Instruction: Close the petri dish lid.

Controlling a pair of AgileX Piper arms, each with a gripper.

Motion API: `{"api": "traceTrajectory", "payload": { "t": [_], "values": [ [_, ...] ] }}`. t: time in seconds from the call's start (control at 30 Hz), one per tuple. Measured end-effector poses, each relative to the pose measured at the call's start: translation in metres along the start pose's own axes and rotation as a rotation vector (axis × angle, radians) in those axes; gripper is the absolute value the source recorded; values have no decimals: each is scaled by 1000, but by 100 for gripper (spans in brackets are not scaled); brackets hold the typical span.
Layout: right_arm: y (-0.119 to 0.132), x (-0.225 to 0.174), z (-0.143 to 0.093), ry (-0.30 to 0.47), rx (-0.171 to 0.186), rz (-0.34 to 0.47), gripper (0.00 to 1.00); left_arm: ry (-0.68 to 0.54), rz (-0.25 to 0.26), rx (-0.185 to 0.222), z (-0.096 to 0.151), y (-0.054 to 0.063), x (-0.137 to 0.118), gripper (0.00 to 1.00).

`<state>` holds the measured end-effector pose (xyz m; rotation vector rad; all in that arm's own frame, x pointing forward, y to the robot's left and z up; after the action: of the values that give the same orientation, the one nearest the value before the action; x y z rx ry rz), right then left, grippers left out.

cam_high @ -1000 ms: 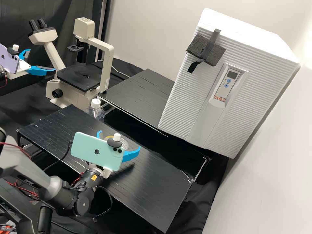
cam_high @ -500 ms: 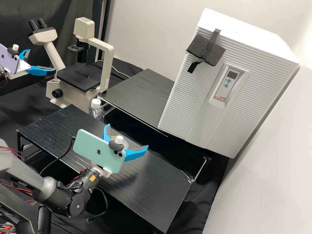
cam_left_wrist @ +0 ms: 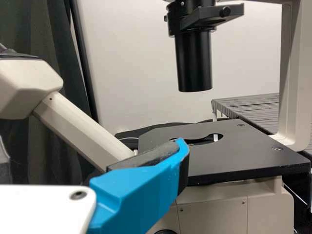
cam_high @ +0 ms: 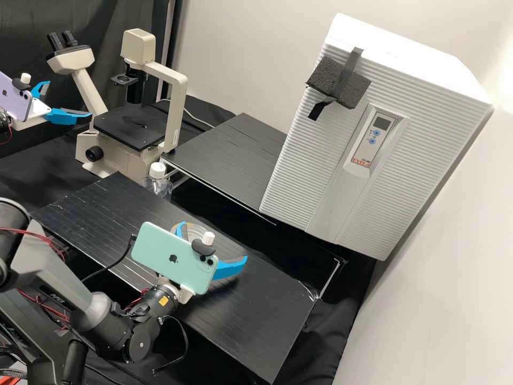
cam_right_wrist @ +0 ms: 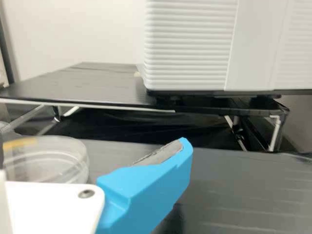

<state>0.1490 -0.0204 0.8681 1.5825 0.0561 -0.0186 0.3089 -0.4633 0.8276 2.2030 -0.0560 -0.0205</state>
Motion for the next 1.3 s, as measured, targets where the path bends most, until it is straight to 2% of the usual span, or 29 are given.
{"api": "traceTrajectory", "payload": {
  "t": [0.53,0.87,1.3],
  "values": [
    [2,-3,3,-15,-9,-1,100,0,0,0,0,0,0,100],
    [-1,-7,-7,9,-56,6,100,0,0,0,0,0,0,100],
    [-9,-10,-11,18,-72,-25,100,0,0,0,0,0,0,100]
  ]
}}
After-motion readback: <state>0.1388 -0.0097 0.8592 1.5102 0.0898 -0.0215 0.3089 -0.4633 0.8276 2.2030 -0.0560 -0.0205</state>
